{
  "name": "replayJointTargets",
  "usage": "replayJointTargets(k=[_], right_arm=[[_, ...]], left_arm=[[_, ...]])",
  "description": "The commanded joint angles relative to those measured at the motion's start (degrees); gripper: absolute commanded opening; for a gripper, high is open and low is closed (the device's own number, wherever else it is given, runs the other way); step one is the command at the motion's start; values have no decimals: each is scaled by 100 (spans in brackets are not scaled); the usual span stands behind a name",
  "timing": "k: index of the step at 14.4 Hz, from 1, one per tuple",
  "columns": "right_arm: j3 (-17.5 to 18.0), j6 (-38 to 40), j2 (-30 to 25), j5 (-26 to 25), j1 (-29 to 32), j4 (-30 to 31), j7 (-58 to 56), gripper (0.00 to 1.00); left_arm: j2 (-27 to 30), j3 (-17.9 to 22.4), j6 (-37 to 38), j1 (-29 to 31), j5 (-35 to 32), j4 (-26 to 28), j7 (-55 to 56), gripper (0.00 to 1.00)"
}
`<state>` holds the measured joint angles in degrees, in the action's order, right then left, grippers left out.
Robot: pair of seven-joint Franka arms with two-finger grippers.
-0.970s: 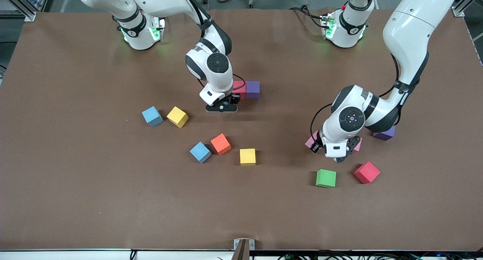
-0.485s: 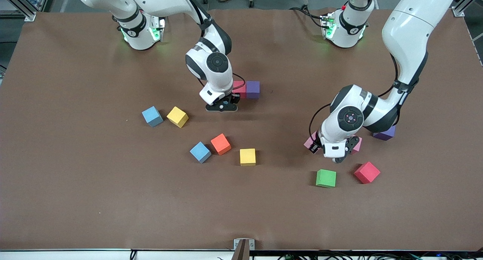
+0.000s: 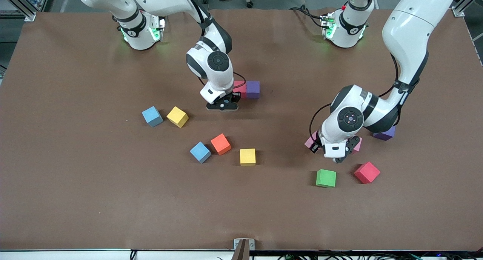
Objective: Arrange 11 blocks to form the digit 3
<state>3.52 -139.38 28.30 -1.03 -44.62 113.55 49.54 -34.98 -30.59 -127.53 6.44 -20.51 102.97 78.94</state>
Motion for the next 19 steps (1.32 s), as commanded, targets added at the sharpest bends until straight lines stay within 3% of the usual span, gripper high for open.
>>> replayJointTargets(k=[1, 19], right_arm=[[105, -98, 44, 173, -47, 264, 135, 1], [105, -36, 44, 173, -117, 264, 285, 1]], left_arm=[[-70, -17, 141, -37, 100, -172, -45, 10], [-175, -17, 141, -151, 30, -268, 34, 12]])
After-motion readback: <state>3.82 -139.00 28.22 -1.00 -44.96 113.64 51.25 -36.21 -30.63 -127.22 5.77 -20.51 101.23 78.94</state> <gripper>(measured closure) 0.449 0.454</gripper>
